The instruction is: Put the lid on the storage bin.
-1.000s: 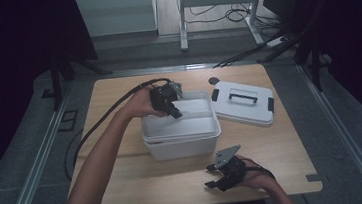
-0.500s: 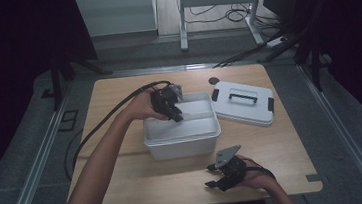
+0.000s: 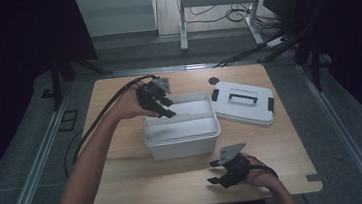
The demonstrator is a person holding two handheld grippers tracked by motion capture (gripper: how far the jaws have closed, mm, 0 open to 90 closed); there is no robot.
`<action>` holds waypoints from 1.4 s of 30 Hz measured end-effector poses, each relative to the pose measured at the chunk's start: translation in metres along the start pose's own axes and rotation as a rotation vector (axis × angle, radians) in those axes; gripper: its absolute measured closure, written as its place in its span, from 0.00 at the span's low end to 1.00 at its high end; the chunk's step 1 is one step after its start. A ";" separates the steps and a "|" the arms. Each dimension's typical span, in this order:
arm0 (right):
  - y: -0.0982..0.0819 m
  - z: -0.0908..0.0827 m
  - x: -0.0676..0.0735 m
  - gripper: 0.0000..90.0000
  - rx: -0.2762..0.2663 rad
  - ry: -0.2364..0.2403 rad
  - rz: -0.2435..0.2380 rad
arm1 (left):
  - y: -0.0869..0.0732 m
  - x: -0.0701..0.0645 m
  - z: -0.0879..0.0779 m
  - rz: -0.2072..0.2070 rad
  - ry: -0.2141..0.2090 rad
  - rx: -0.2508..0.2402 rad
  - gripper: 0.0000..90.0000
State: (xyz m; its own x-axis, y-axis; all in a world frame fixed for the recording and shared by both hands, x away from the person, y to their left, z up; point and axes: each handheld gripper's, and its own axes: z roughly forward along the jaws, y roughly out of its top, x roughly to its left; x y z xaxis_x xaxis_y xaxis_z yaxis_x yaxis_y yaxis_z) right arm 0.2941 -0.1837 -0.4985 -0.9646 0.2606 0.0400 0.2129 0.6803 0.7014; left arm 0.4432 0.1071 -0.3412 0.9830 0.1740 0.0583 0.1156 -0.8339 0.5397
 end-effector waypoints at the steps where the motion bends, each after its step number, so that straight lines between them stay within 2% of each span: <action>1: 0.000 -0.002 -0.001 0.44 -0.003 -0.006 0.004 | -0.004 0.000 -0.004 -0.006 0.001 0.000 0.58; 11: -0.003 -0.035 -0.023 0.45 -0.036 -0.082 0.059 | -0.048 -0.001 -0.031 -0.076 0.065 -0.033 0.57; 17: -0.001 -0.054 -0.042 0.45 -0.042 -0.138 0.076 | -0.071 -0.003 -0.041 -0.105 0.079 -0.040 0.57; 23: 0.003 -0.069 -0.060 0.45 -0.031 -0.182 0.083 | -0.084 -0.003 -0.045 -0.120 0.093 -0.049 0.56; 32: 0.013 -0.091 -0.100 0.46 0.009 -0.250 0.108 | -0.101 -0.004 -0.049 -0.144 0.112 -0.049 0.55; 37: 0.016 -0.097 -0.121 0.46 0.024 -0.275 0.116 | -0.107 -0.005 -0.048 -0.154 0.111 -0.040 0.54; 42: 0.016 -0.098 -0.139 0.47 0.070 -0.296 0.118 | -0.118 -0.004 -0.045 -0.176 0.105 -0.034 0.54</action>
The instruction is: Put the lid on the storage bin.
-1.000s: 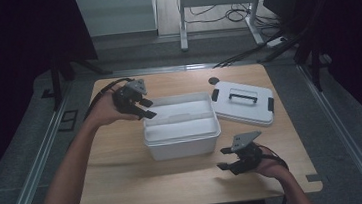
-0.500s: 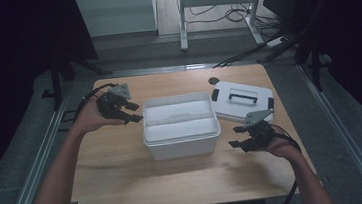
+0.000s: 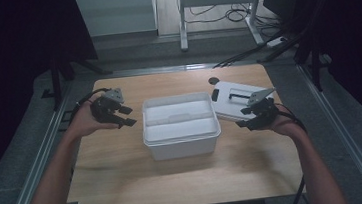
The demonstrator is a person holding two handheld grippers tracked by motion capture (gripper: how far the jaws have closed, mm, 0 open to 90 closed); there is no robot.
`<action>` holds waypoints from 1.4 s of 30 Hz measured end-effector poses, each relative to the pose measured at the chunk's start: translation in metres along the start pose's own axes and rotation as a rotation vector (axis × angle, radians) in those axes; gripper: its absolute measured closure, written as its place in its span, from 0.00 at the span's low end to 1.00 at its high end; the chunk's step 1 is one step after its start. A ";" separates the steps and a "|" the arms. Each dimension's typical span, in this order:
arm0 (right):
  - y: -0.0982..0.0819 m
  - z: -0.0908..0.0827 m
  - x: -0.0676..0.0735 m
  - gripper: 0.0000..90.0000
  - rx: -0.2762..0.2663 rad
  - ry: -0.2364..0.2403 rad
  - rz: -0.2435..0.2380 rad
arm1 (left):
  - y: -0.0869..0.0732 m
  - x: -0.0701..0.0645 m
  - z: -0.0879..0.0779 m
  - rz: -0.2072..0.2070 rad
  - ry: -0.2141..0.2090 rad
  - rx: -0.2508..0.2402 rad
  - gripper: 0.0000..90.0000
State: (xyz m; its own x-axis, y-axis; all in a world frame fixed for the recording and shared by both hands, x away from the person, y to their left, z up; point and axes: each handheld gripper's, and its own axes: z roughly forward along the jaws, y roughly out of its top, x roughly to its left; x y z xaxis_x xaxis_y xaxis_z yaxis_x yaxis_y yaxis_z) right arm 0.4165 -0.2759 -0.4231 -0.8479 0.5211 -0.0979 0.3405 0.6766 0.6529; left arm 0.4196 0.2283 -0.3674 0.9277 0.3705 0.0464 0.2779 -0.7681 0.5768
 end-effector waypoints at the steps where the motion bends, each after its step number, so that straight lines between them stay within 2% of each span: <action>1: 0.001 0.001 -0.003 0.47 0.008 -0.006 -0.001 | -0.002 0.000 0.000 -0.002 0.001 0.004 0.54; 6: 0.008 0.002 -0.019 0.48 0.048 -0.030 -0.003 | -0.011 0.003 0.002 -0.023 -0.006 0.012 0.54; 14: 0.016 0.008 -0.042 0.49 0.081 -0.054 0.009 | -0.021 0.004 0.005 -0.046 -0.007 0.018 0.54; 26: 0.014 0.020 -0.071 0.51 0.077 -0.087 0.046 | -0.031 0.006 0.009 -0.067 -0.014 0.028 0.54; 30: 0.012 0.023 -0.078 0.52 0.076 -0.095 0.062 | -0.035 0.006 0.010 -0.075 -0.015 0.030 0.54; 31: 0.012 0.025 -0.080 0.52 0.083 -0.098 0.058 | -0.036 0.005 0.011 -0.091 -0.015 0.018 0.54; 36: 0.011 0.030 -0.086 0.53 0.090 -0.124 0.059 | -0.041 0.006 0.012 -0.095 -0.020 0.020 0.54; 42: 0.008 0.042 -0.093 0.56 0.105 -0.122 0.065 | -0.044 0.007 0.015 -0.103 -0.025 0.021 0.54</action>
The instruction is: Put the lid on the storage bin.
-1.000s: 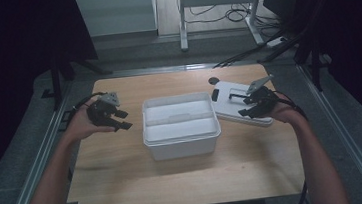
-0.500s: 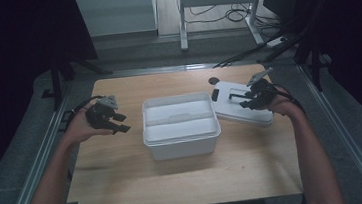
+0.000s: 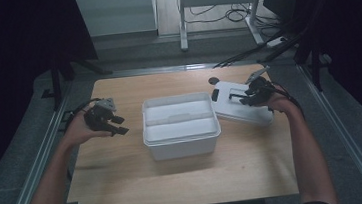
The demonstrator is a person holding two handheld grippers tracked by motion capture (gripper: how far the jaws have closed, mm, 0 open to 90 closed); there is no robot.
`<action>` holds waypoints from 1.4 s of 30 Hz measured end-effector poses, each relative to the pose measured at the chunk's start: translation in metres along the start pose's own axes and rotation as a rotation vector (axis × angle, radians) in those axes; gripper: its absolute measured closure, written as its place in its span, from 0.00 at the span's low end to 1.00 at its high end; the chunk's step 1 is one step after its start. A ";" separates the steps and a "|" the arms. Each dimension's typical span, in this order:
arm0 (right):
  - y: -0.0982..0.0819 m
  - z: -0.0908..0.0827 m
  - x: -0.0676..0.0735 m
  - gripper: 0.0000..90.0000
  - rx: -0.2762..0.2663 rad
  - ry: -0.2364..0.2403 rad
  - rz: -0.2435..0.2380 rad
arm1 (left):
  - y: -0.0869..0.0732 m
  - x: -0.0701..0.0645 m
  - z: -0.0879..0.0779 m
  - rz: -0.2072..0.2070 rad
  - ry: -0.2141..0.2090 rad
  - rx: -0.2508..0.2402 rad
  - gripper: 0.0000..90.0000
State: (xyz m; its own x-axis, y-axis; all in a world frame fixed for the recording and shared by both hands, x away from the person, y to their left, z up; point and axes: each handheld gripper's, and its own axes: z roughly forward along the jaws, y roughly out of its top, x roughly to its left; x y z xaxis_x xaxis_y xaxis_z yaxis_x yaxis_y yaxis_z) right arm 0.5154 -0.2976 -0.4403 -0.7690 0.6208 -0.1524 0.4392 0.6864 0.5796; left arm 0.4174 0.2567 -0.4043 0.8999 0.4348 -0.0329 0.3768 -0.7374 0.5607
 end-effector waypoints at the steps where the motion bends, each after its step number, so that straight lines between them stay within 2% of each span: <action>1: -0.001 0.002 -0.001 0.56 0.007 0.001 -0.001 | 0.000 0.000 0.000 0.000 -0.001 0.000 0.54; 6: -0.005 0.011 -0.005 0.64 0.035 -0.005 -0.007 | -0.004 0.002 0.002 -0.008 -0.005 0.001 0.54; 11: -0.006 0.012 -0.006 0.82 0.037 -0.022 -0.025 | -0.005 0.003 0.004 -0.010 -0.005 0.004 0.54; 18: -0.005 0.008 -0.003 0.91 0.044 -0.021 -0.084 | -0.005 0.002 0.005 -0.015 -0.009 0.002 0.54; 21: -0.004 0.005 -0.003 0.92 0.037 -0.025 -0.076 | -0.005 0.001 0.005 -0.015 -0.007 0.002 0.54; 23: -0.005 0.001 -0.003 0.93 0.036 -0.021 -0.100 | -0.006 0.001 0.004 -0.014 -0.004 0.001 0.54; 25: -0.006 -0.003 -0.002 0.93 0.032 -0.016 -0.097 | -0.006 0.002 0.003 -0.013 -0.004 0.000 0.54; 31: -0.003 -0.030 0.000 0.93 -0.017 -0.031 -0.109 | -0.008 0.003 0.001 -0.024 0.001 -0.005 0.54; 36: 0.005 -0.063 0.005 0.93 -0.063 -0.049 -0.134 | -0.008 0.003 0.000 -0.023 0.000 -0.005 0.54; 42: 0.020 -0.098 0.016 0.93 -0.129 -0.058 -0.189 | -0.007 0.003 0.000 -0.022 -0.001 -0.006 0.54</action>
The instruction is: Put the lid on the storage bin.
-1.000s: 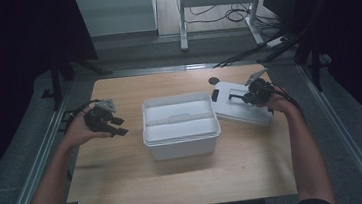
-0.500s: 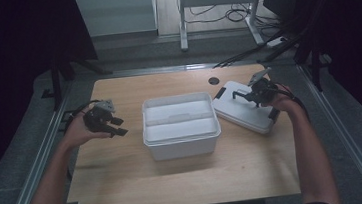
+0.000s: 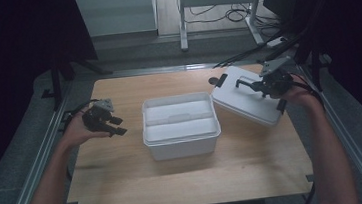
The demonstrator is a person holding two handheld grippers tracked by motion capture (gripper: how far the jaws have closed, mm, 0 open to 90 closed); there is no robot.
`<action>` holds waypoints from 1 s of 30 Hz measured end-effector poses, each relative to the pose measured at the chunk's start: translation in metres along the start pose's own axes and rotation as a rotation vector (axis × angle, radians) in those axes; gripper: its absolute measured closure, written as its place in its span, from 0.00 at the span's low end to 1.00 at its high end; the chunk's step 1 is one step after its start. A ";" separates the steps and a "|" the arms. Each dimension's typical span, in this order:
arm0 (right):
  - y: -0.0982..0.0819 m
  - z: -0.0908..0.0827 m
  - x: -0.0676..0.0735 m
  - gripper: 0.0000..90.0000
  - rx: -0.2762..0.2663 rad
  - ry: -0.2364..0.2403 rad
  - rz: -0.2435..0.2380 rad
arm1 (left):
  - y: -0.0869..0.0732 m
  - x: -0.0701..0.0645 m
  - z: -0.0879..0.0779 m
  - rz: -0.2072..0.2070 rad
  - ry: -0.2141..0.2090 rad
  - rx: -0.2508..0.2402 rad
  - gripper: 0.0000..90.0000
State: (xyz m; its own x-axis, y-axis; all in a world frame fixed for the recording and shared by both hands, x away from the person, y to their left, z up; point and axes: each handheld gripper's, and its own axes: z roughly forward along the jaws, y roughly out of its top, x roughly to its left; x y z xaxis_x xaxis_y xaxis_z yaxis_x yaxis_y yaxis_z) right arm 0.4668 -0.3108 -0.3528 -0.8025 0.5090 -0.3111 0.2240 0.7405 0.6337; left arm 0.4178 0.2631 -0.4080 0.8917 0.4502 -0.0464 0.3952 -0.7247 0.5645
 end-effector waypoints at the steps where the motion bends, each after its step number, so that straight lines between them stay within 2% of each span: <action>1: 0.004 -0.005 0.002 0.93 -0.003 -0.002 -0.006 | 0.000 0.000 0.000 0.001 0.000 0.001 0.54; 7: 0.018 -0.029 0.006 0.93 -0.050 -0.012 -0.036 | 0.000 0.000 -0.001 0.001 0.003 0.001 0.54; 11: 0.025 -0.039 0.006 0.93 -0.059 -0.030 -0.053 | 0.001 -0.001 -0.003 -0.001 0.006 0.002 0.54; 15: 0.031 -0.048 0.005 0.93 -0.075 -0.041 -0.061 | 0.001 -0.001 -0.004 0.003 0.005 0.004 0.54; 21: 0.041 -0.069 0.003 0.93 -0.113 -0.064 -0.067 | 0.001 -0.001 -0.006 0.002 0.006 0.004 0.54; 25: 0.050 -0.077 0.008 0.93 -0.154 -0.044 -0.073 | 0.001 -0.002 -0.006 0.002 0.006 0.002 0.54; 30: 0.068 -0.075 0.020 0.93 -0.203 0.007 -0.106 | 0.002 -0.003 -0.008 0.001 0.008 0.002 0.54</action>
State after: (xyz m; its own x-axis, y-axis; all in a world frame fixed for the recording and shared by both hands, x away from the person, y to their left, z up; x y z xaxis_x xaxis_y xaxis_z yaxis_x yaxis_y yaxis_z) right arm 0.4243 -0.2829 -0.2626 -0.8195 0.4297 -0.3792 0.0230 0.6858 0.7274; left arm 0.4139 0.2644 -0.4003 0.8904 0.4535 -0.0387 0.3944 -0.7265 0.5628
